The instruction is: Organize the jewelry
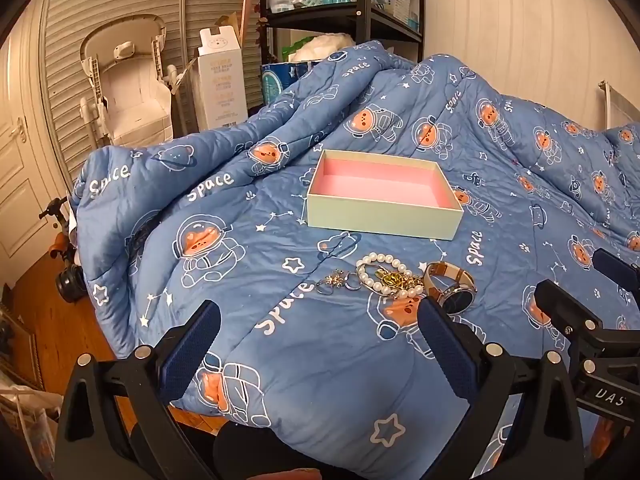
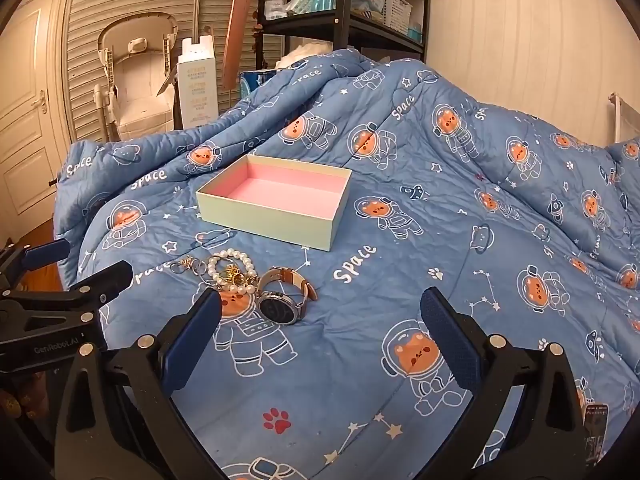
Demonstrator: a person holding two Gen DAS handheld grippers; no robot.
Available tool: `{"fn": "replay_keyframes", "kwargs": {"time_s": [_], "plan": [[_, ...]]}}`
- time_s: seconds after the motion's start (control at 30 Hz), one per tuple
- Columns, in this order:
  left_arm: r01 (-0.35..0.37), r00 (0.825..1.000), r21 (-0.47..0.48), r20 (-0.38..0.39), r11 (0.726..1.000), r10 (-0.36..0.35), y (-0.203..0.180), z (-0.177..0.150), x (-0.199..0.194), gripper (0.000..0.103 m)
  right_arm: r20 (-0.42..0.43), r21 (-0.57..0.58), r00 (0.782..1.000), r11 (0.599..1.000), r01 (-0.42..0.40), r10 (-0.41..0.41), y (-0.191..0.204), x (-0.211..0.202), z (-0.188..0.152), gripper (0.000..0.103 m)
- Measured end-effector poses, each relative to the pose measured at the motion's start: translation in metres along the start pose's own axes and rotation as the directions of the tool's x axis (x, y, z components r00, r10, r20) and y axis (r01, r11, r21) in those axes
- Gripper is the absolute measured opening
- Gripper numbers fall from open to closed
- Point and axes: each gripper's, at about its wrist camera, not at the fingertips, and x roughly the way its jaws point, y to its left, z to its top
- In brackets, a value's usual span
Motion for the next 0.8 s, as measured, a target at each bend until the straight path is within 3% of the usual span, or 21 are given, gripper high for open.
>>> {"fn": "replay_keyframes", "kwargs": {"time_s": [0.8], "plan": [[-0.008, 1.000, -0.003, -0.018, 1.000, 0.008, -0.0002, -0.0035, 0.0029, 0.097, -0.007, 0.001, 1.000, 1.000, -0.001, 0.001, -0.0017, 0.0031, -0.0053, 0.098]]}}
